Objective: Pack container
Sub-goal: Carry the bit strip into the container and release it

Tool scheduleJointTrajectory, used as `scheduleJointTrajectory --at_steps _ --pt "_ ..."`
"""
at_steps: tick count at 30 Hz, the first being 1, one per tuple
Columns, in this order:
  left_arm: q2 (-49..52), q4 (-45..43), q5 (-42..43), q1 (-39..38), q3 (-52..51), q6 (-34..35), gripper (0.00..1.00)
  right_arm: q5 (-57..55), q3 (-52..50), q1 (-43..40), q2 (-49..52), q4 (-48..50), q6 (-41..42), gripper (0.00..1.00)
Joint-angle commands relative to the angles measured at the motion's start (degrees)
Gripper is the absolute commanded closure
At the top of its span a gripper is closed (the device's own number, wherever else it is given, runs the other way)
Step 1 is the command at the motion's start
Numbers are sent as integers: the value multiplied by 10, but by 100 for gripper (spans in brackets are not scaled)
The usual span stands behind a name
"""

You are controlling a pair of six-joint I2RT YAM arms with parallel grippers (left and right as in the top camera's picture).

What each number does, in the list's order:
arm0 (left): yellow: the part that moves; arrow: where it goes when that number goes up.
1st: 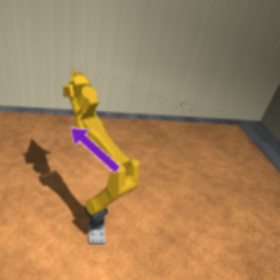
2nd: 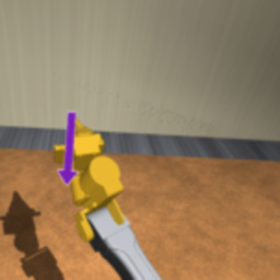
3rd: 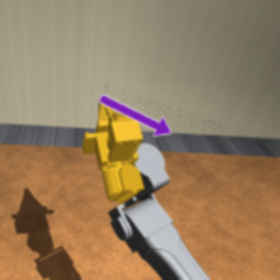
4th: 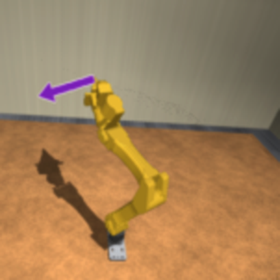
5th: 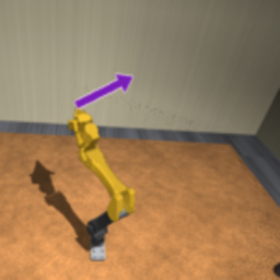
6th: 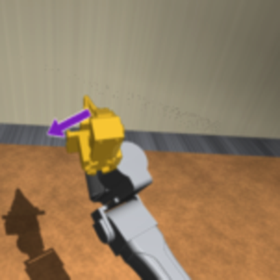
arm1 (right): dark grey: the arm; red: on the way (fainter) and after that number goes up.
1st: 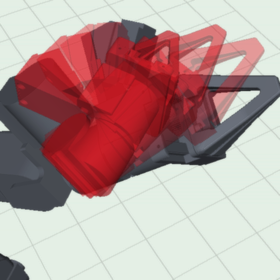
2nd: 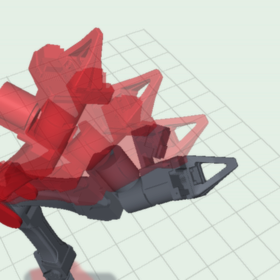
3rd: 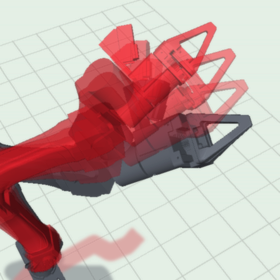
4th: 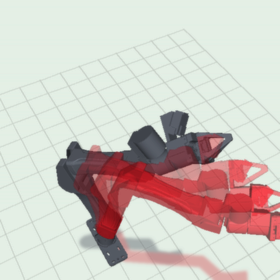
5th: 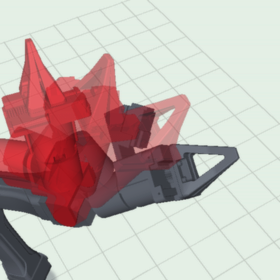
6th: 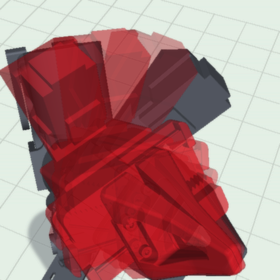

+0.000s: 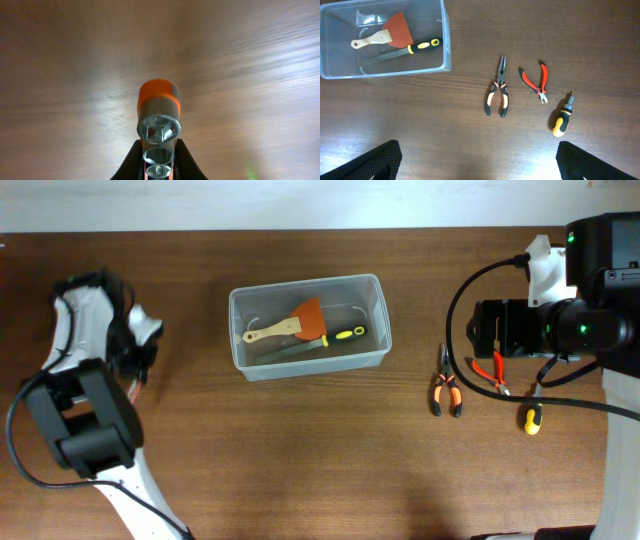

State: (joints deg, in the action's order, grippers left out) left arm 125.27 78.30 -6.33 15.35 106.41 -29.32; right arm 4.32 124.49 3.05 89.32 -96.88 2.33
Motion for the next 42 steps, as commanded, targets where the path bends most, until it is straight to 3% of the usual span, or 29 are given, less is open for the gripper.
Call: scheduleJointTrajectory --at_steps 1,6,13,16,25,33,35,42 --pt "-80 17 40 -64 104 -5 98 -1 -2 -1 1 2 -4 1" --pt "-114 2 42 -180 202 -24 98 -1 -2 -1 1 2 -4 1" --pt "-109 -70 42 -365 219 -222 98 -1 -2 -1 1 2 -4 1" --pt "-83 -110 42 -416 210 -257 98 -1 -2 -1 1 2 -4 1" --pt "50 -191 -1 -465 210 -256 98 -1 -2 -1 1 1 -4 1" --pt "111 -176 3 -465 210 -205 98 -1 -2 -1 1 -2 -4 1" --pt "116 -172 30 -465 210 -204 87 -1 -2 -1 1 -2 -4 1" --pt "120 -146 55 -467 210 -164 86 -1 -2 -1 1 -2 -4 1"
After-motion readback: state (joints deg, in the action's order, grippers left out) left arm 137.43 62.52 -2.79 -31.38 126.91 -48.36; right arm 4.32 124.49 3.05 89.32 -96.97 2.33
